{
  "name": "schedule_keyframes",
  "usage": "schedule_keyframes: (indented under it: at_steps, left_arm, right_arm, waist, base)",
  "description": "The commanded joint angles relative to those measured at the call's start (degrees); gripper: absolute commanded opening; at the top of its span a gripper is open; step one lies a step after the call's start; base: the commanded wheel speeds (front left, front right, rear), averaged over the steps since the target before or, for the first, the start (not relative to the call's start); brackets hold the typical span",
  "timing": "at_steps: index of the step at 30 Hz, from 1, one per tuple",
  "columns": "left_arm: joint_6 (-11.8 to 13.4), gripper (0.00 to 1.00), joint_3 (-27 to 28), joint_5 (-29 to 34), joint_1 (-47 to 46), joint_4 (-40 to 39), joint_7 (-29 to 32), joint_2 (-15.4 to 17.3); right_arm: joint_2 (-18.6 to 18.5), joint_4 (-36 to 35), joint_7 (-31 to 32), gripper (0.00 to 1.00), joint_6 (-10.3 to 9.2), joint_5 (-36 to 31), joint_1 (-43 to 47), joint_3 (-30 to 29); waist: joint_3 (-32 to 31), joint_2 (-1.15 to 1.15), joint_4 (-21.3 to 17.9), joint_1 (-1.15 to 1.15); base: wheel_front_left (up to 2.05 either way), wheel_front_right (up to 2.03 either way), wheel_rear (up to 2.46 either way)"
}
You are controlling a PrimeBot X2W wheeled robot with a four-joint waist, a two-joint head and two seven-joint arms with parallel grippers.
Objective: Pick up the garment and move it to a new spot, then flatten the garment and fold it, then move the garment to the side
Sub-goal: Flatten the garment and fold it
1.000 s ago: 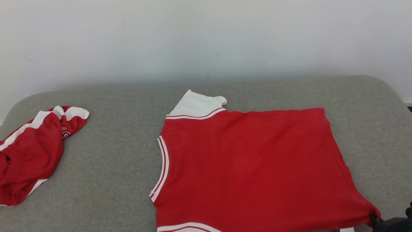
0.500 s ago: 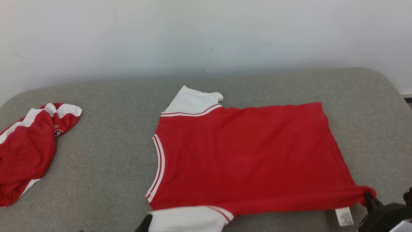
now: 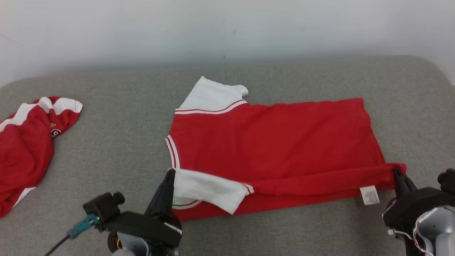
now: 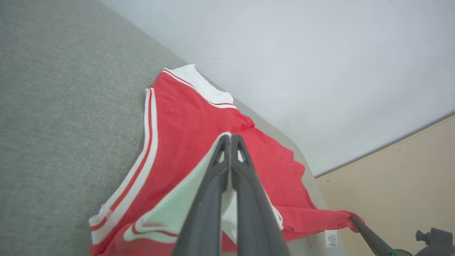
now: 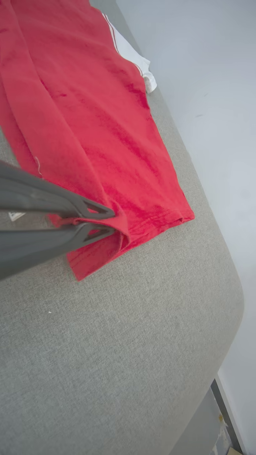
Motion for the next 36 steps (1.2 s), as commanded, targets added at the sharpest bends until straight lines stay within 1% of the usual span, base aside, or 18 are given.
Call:
schedule_keyframes:
  at_steps: [1,4,10,16,17,18,19,20,21,25,30,32,36]
  left_arm:
    - [0.37,0.0,0.39,1.12,-2.71,2.37,-1.4,-0.85]
    - [0.42,0.0,0.42,1.77,-4.64,4.47,-2.12,-1.49]
    - [-0.49,0.0,0.37,2.58,-9.65,9.93,-2.98,-2.68]
    - [-0.77,0.0,0.24,2.98,-12.1,13.55,-3.5,-3.36]
    - [-0.84,0.0,0.23,2.99,-12.43,14.01,-3.6,-3.47]
    - [-0.7,0.0,0.32,3.13,-12.74,14.53,-3.91,-3.55]
    - [-0.63,0.32,0.32,3.33,-13.1,15.04,-4.06,-3.63]
    - [-0.63,0.67,0.32,3.43,-13.48,15.59,-4.27,-3.78]
    - [-0.45,1.0,0.38,3.69,-13.92,16.13,-4.53,-3.87]
    - [0.18,1.0,0.46,5.22,-15.51,18.54,-6.04,-4.28]
    - [-0.24,1.0,0.16,7.16,-16.24,20.66,-7.08,-4.66]
    - [0.06,1.0,0.48,8.17,-15.61,20.9,-7.57,-4.18]
    - [0.64,1.0,0.08,12.55,-13.29,20.04,-7.97,-2.63]
  right_arm:
    - [0.03,1.06,-1.0,0.0,-0.13,-0.4,-2.04,0.32]
    - [0.04,2.17,-1.69,0.0,-0.13,-0.46,-3.65,0.52]
    - [-0.08,6.15,-3.49,0.0,-0.13,-1.2,-7.15,0.06]
    - [-0.05,8.94,-5.35,0.0,-0.13,-0.42,-8.65,-0.5]
    - [-0.03,9.43,-5.7,0.29,-0.13,-0.18,-8.95,-0.48]
    - [-0.02,9.87,-6.14,0.84,-0.13,0.0,-9.22,-0.61]
    - [-0.05,10.15,-7.09,1.0,-0.13,0.07,-9.63,-1.15]
    - [-0.04,10.58,-7.88,1.0,-0.13,0.12,-10.12,-1.48]
    - [0.02,10.97,-8.77,1.0,-0.13,0.35,-10.59,-1.59]
    - [0.11,13.16,-11.28,1.0,-0.13,0.88,-12.08,-2.24]
    - [0.13,14.73,-13.47,1.0,-0.13,0.92,-13.19,-1.38]
    - [0.14,14.32,-14.93,1.0,-0.13,1.66,-13.41,-0.87]
    - [-0.6,13.92,-15.95,1.0,-0.13,2.25,-12.54,-0.23]
  waist:
    - [2.09,0.0,-0.47,-0.01]
    - [3.03,0.0,-0.64,-0.01]
    - [5.32,0.0,-0.62,-0.01]
    - [6.07,0.0,-0.31,-0.01]
    - [6.14,0.0,-0.25,-0.01]
    - [6.2,0.0,-0.2,-0.01]
    - [6.24,0.0,-0.16,-0.01]
    - [6.26,0.0,-0.1,-0.01]
    - [6.27,0.0,-0.05,-0.01]
    - [6.11,0.0,0.11,-0.01]
    - [5.36,0.0,0.23,-0.01]
    - [4.88,0.0,0.22,-0.01]
    - [3.7,0.0,0.22,-0.01]
  base:
    - [0.0,0.0,0.0]
    - [0.0,0.0,0.0]
    - [0.0,0.0,0.0]
    - [0.0,0.0,0.0]
    - [0.0,0.0,0.0]
    - [0.0,0.0,0.0]
    - [0.0,0.0,0.0]
    - [0.0,0.0,0.0]
    - [0.0,0.0,0.0]
    - [0.0,0.0,0.0]
    - [0.0,0.0,0.0]
    - [0.0,0.0,0.0]
    - [0.0,0.0,0.0]
